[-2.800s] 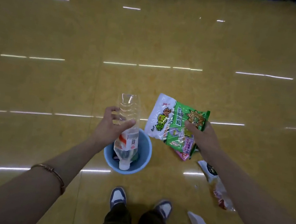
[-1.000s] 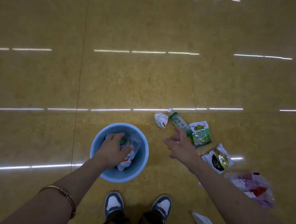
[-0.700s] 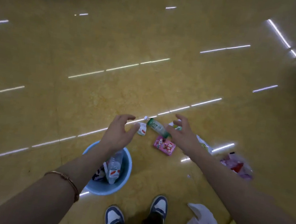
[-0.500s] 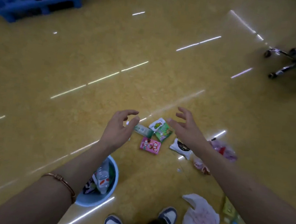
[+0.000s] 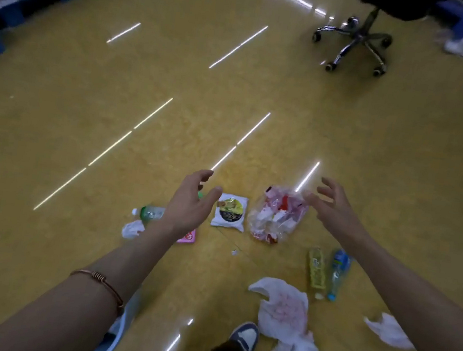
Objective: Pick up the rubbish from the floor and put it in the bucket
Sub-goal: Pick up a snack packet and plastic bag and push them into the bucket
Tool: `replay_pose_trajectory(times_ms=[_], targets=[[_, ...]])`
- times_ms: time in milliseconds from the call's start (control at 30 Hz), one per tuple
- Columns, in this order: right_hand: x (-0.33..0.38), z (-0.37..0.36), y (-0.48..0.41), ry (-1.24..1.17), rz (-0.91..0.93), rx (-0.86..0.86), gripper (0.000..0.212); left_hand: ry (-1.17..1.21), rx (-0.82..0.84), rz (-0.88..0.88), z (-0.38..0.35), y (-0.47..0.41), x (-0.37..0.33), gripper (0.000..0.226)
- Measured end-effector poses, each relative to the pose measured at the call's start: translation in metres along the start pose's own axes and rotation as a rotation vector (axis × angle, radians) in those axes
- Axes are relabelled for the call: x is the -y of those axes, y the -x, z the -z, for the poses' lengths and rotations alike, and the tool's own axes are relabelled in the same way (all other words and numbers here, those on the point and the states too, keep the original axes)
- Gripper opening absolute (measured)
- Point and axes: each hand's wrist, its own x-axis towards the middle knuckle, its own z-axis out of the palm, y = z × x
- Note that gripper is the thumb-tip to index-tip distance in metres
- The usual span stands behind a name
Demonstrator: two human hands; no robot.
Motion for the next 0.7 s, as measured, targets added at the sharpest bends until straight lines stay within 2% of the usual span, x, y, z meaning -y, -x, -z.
replay_pose_trajectory(times_ms=[133,300,567,700], targets=[[-0.015,0.055,-0.007,-0.013,-0.031,-0.085,0.069,-0.097,0.083,-0.074,-0.036,-0.024,-0.042,0.056],[-0.027,0.087,-0.017,-0.019,-0.028,-0.121,0.068,-0.118,0.127,-0.175,-0.074,-0.049,-0.074,0.051],[-0.027,0.084,-0.032,0.050,-0.045,-0.120,0.063,-0.159,0.122,-0.279,-0.106,-0.083,-0.080,0.038],[-0.023,0.059,-0.050,0.105,-0.012,-0.121,0.059,-0.206,0.164,-0.345,-0.104,-0.106,-0.068,0.042]])
